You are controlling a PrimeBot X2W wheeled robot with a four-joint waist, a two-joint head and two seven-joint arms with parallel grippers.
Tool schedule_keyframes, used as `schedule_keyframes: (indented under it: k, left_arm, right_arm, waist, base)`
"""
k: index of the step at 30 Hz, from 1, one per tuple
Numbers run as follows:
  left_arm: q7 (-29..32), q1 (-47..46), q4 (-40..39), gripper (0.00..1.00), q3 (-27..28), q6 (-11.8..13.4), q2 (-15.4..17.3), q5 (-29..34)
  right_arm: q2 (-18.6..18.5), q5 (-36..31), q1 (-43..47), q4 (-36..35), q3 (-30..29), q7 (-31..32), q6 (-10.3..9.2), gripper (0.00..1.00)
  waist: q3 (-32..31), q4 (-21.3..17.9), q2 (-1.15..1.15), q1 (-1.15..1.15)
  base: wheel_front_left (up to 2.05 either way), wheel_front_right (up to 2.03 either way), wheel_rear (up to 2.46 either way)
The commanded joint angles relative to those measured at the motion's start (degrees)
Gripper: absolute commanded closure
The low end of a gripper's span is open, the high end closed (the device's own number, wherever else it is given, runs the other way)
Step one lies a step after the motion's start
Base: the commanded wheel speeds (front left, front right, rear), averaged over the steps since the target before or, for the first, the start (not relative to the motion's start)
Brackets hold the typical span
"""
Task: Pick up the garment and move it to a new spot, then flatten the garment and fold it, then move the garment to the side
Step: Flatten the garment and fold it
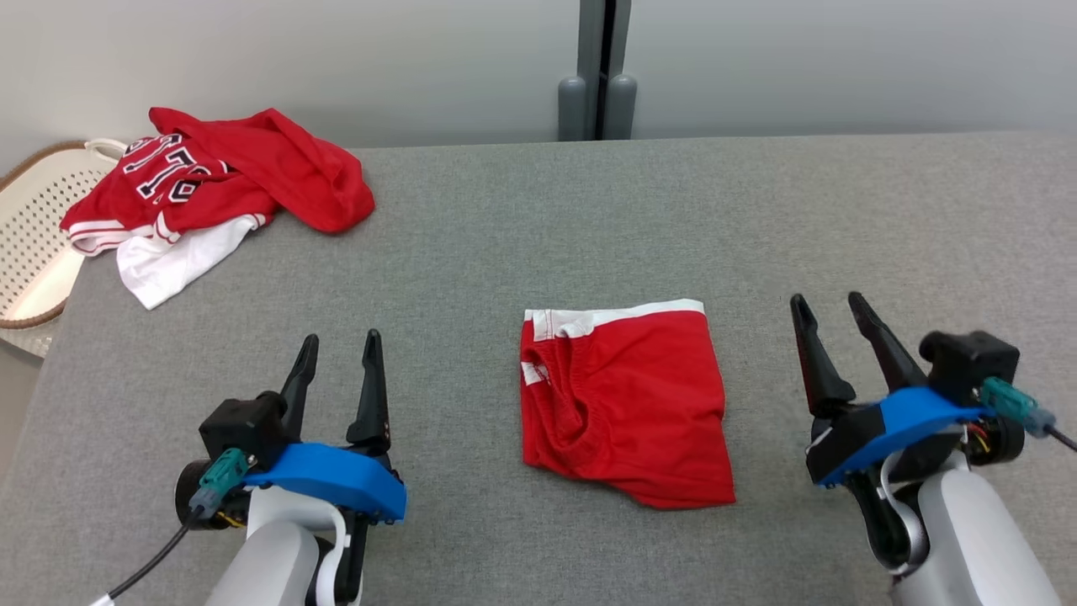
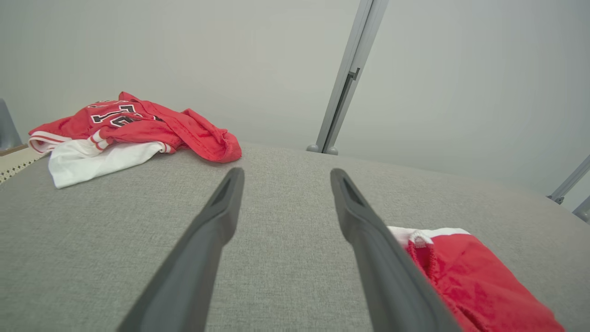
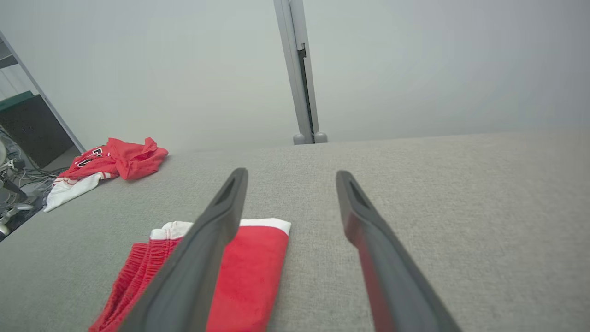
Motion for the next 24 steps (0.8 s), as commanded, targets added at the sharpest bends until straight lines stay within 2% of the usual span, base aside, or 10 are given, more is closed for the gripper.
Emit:
schedule_keyframes:
  k: [1,6,10,18,24]
  left_arm:
    - [-0.26,1.04,0.27,0.0,0.18,0.3,0.22,0.65]
    - [-0.26,3.83,0.1,0.0,2.06,0.17,-0.09,2.56]
    - [-0.26,6.34,-0.26,0.0,3.49,-0.09,0.24,3.74]
    - [-0.27,9.62,-0.11,0.0,3.63,-0.96,0.08,5.58]
    - [-0.27,9.76,0.61,0.0,3.87,-1.27,-0.27,5.97]
  right_arm:
    - [0.24,-0.51,1.28,-0.37,-0.47,-0.77,0.03,0.0]
    - [0.99,-5.47,6.24,-1.63,-2.56,-5.31,0.03,0.0]
    - [2.07,-6.6,9.53,-2.3,-4.2,-7.42,0.02,0.0]
    - [2.96,-8.61,12.94,-1.8,-5.74,-8.72,0.03,0.0]
    - [2.95,-7.0,12.83,-0.37,-4.83,-8.87,0.03,0.0]
  waist:
    - [-0.74,-0.64,0.0,0.0]
    - [-2.35,-1.0,0.0,0.0]
    - [-3.84,-0.79,0.0,0.0]
    - [-5.38,-0.29,0.0,0.0]
    - [-5.57,-0.12,0.0,0.0]
  base:
    - [0.0,0.0,0.0]
    - [0.0,0.0,0.0]
    - [0.0,0.0,0.0]
    - [0.0,0.0,0.0]
    - [0.0,0.0,0.0]
